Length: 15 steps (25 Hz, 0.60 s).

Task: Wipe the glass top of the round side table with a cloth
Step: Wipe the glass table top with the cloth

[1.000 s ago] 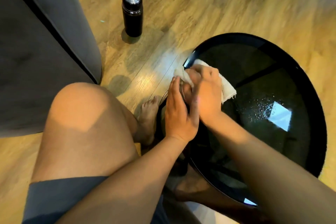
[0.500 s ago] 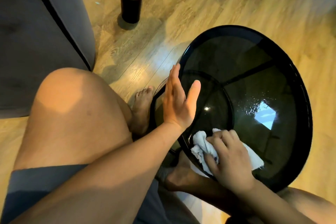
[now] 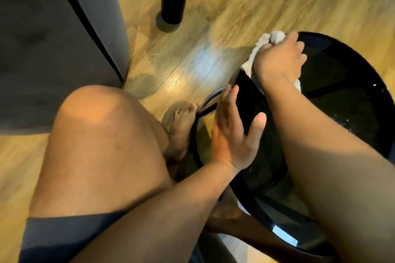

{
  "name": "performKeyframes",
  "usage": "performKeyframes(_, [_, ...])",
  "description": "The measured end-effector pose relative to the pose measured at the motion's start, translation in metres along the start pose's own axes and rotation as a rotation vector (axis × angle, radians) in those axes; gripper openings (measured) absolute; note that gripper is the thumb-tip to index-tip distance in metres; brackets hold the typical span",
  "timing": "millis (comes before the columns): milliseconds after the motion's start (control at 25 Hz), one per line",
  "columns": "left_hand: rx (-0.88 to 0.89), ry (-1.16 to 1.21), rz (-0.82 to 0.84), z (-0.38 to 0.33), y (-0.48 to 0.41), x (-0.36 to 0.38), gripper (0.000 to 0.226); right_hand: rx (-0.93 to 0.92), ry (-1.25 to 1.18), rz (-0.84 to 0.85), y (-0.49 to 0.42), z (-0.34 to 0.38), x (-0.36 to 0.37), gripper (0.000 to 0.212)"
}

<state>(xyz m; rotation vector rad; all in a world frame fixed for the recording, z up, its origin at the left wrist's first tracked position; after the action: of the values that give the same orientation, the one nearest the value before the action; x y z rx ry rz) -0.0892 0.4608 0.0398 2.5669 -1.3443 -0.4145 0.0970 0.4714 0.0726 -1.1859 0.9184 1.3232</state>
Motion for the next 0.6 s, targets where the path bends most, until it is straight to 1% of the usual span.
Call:
performKeyframes(40, [0.003,0.003,0.000,0.000,0.000,0.000,0.078,-0.090,0.028,-0.005,0.009,-0.002,-0.002,0.036])
performKeyframes(160, [0.022,0.020,-0.017,-0.003,-0.002,-0.001,0.078,-0.508,0.030,0.033,0.057,-0.019,-0.006,0.028])
performKeyframes(280, [-0.009,0.095,-0.001,-0.006,0.001,-0.003,0.078,-0.856,0.010,0.181,0.123,-0.049,-0.027,0.019])
performKeyframes(360, [-0.039,0.123,-0.002,-0.008,0.002,-0.004,0.077,-0.939,-0.082,0.327,0.177,-0.088,-0.052,0.018])
performKeyframes(440, [-0.039,0.132,-0.005,-0.008,-0.001,-0.005,0.073,-0.969,-0.076,0.422,0.223,-0.141,-0.076,0.029])
performKeyframes(520, [-0.046,0.120,-0.011,-0.008,-0.002,-0.006,0.071,-0.967,-0.023,0.469,0.242,-0.176,-0.090,0.028])
performKeyframes(600, [-0.049,0.119,-0.014,-0.009,-0.001,-0.005,0.071,-0.968,0.035,0.469,0.231,-0.173,-0.085,0.028])
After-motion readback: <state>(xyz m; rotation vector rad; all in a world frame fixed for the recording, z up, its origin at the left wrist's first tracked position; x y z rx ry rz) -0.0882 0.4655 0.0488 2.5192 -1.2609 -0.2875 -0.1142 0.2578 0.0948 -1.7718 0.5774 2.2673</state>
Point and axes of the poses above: each hand's wrist, its own y-axis away from the middle knuckle, its own x-axis out of the palm, z = x × y, the point moved 1 cm from there along -y, towards the middle knuckle, and after that the axes turned 11 degrees about -x, right-handed, at the moved point
